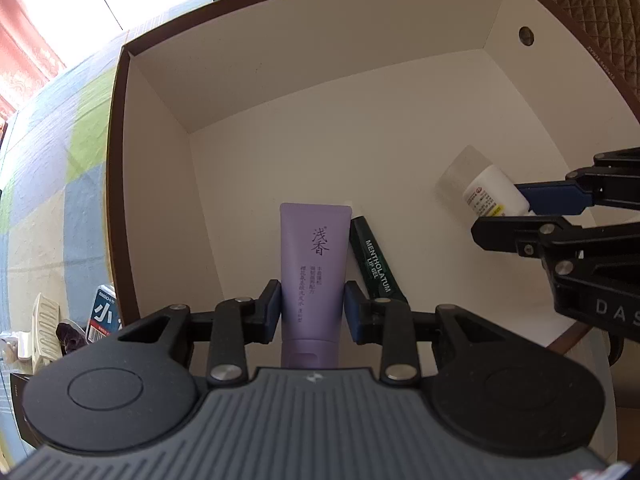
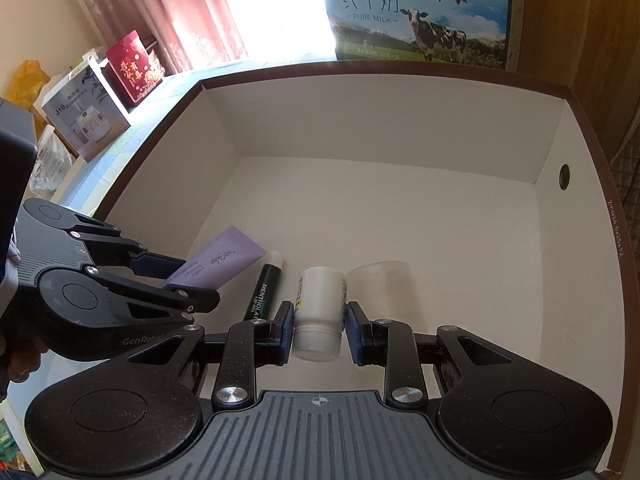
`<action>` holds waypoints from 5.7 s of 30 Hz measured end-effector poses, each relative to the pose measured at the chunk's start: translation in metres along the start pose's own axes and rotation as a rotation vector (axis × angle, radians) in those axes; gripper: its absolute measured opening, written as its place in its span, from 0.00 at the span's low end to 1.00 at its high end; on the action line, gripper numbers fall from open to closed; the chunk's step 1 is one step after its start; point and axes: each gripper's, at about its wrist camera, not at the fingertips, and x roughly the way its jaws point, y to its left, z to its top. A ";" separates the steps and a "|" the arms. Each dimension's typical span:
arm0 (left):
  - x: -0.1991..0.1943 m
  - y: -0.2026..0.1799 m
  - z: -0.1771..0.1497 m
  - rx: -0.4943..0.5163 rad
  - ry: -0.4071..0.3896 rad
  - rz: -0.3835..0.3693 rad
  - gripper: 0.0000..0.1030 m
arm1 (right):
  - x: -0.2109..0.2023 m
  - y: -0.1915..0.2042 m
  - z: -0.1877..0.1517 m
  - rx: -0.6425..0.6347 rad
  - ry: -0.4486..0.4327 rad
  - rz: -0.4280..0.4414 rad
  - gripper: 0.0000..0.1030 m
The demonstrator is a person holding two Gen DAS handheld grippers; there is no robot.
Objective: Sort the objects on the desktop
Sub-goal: 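Lower and release the lilac tube with the left tool while the right tool releases the bottle, then withdraw both open tools from the box toward the remaining objects, then grasp the black shaver box with the left tool while the right tool grasps the red snack packet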
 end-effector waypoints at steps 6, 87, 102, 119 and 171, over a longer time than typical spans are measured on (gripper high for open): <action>-0.004 0.003 -0.001 0.006 -0.016 0.011 0.28 | 0.006 0.001 0.002 -0.010 0.014 -0.004 0.24; -0.160 0.054 -0.130 -0.128 -0.301 0.003 0.89 | -0.118 0.106 -0.074 0.071 -0.264 -0.132 0.98; -0.162 0.112 -0.183 -0.152 -0.264 0.013 0.92 | -0.090 0.164 -0.099 0.051 -0.201 -0.084 0.98; -0.144 0.188 -0.247 -0.203 -0.219 0.054 0.92 | -0.034 0.228 -0.116 0.067 -0.164 -0.054 0.98; -0.024 0.262 -0.170 -0.201 -0.097 0.118 0.95 | 0.033 0.200 -0.112 0.349 -0.039 -0.222 0.98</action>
